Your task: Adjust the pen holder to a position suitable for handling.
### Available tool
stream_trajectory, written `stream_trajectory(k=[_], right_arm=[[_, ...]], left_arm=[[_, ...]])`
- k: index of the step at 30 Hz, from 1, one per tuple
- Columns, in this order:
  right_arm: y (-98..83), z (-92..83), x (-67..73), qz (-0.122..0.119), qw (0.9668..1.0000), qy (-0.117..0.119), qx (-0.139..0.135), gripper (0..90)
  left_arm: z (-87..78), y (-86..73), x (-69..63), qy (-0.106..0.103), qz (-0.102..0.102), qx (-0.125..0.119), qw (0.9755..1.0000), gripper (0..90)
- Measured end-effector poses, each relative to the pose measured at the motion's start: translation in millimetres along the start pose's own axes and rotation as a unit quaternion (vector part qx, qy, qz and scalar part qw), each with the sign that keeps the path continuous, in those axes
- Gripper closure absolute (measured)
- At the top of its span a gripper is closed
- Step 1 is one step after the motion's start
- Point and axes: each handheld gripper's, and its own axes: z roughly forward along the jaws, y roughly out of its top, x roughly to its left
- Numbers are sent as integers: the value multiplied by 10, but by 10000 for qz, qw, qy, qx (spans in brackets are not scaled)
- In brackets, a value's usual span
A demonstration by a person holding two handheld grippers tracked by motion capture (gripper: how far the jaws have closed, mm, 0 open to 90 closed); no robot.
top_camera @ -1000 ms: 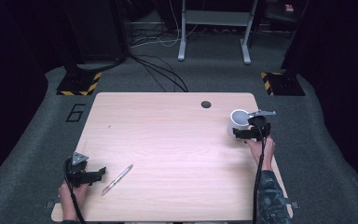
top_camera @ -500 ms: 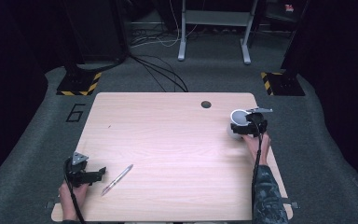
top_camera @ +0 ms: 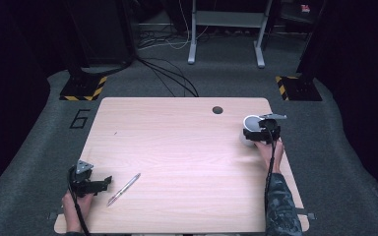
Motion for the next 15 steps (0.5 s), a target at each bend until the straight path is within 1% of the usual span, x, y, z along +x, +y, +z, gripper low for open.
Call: stream_trajectory(k=[1, 12, 15], right_arm=[[2, -4, 0, -5, 10000, -2, 35, 60], [0, -8, 32, 6, 10000, 34, 48, 61], [2, -10, 61, -49, 9999, 83, 72, 62]], left_arm=[[0, 0, 0, 0, 1, 2, 10000, 55], [-1, 0, 0, 0, 4, 2, 10000, 55], [-1, 0, 1, 0, 10, 5, 10000, 56]])
